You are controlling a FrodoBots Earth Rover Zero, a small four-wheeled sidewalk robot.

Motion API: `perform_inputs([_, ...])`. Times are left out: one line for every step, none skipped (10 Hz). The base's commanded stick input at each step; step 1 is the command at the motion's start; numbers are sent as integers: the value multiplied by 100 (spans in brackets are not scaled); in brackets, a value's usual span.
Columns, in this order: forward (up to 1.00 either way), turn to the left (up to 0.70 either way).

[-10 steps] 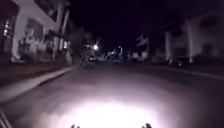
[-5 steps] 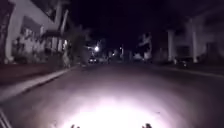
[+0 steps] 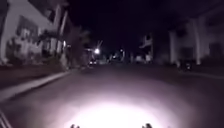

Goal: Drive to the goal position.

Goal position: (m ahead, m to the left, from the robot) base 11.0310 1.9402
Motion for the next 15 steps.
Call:
perform_inputs([85, 0])
perform_inputs([85, 0])
perform_inputs([85, 0])
perform_inputs([85, 0])
perform_inputs([85, 0])
perform_inputs([85, 0])
perform_inputs([85, 0])
perform_inputs([85, 0])
perform_inputs([85, 0])
perform_inputs([85, 0])
perform_inputs([85, 0])
perform_inputs([85, 0])
perform_inputs([85, 0])
perform_inputs([85, 0])
perform_inputs([85, 0])
